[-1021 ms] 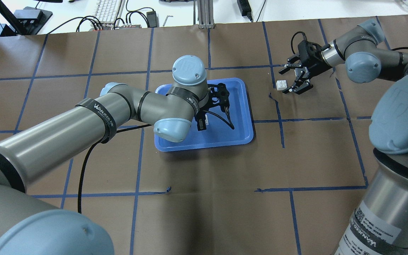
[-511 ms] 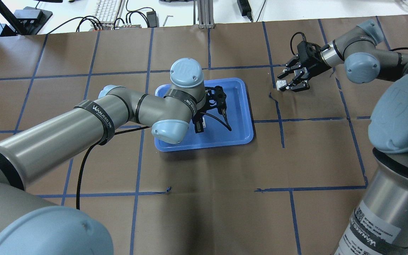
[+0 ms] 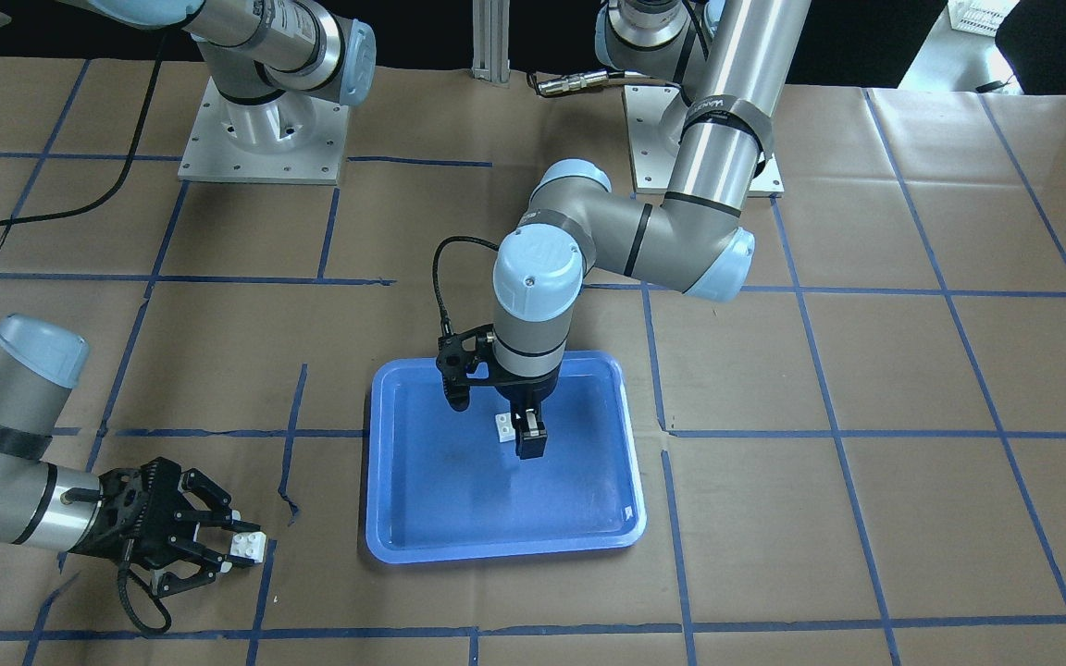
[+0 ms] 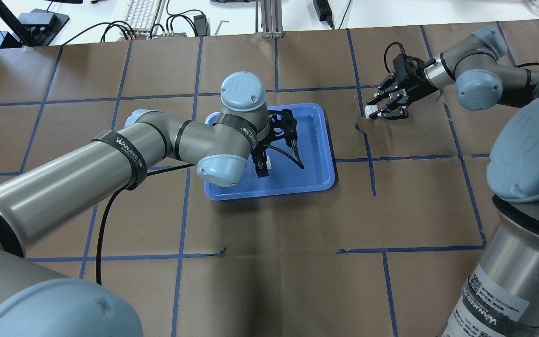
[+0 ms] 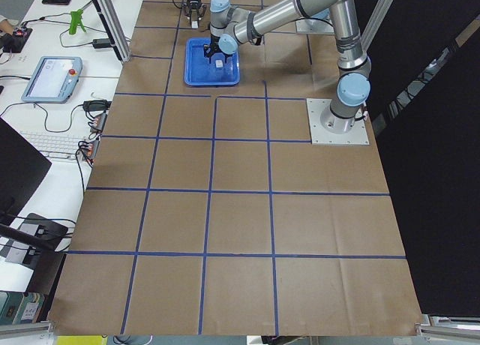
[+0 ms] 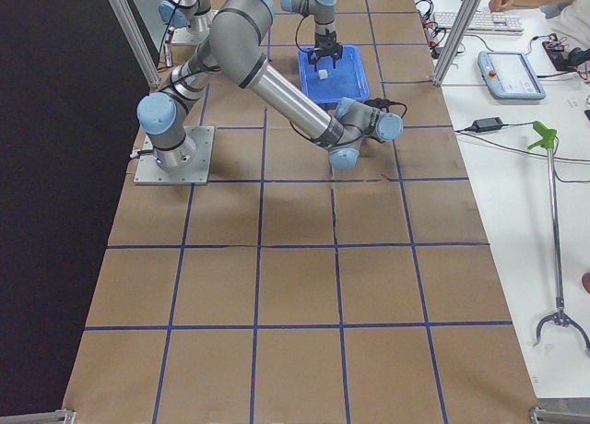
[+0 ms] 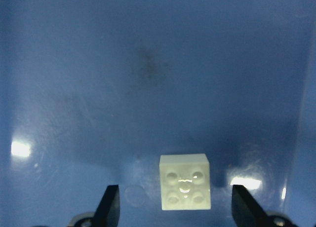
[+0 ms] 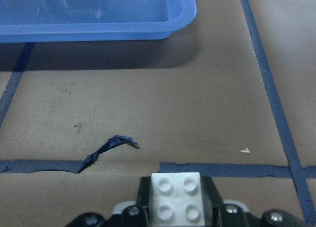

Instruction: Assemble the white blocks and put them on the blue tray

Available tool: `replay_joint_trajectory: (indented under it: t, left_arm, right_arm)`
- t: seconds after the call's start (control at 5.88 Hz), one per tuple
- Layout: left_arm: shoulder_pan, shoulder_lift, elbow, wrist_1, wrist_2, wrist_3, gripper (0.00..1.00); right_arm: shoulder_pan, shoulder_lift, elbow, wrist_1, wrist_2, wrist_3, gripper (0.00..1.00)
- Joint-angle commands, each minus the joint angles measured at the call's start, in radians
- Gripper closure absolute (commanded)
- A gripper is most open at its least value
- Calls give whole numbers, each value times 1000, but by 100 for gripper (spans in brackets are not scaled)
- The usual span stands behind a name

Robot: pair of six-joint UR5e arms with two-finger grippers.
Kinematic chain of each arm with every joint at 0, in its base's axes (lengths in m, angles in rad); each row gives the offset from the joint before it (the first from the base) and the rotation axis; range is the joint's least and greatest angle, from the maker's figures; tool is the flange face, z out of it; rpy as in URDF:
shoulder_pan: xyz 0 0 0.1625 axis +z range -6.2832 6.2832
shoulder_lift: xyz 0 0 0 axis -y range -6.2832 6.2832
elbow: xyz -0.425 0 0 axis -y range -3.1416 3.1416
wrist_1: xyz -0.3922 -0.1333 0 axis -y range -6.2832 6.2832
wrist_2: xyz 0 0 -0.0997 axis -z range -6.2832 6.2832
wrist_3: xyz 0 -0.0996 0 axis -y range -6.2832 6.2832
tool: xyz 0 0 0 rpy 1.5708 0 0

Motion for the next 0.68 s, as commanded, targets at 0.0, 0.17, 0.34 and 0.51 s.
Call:
replay_joint_trajectory:
  t: [0.0,0.17,0.34,0.51]
  left_arm:
    - [62,190,26,-236,-11,-12,14]
    - [101,316,83,-487,-13,-14,14]
    - [134,411,152,-710,-11,-37,14]
    - [158,450,192,-826,-10,-82,14]
  right_arm:
    - [0,-5,-2,1,2,7,76]
    - [0,-16,-9,5,2,13,76]
    - [0,-49,-20,20,-5,20,76]
    - [1,-106,-5,29,0,54,76]
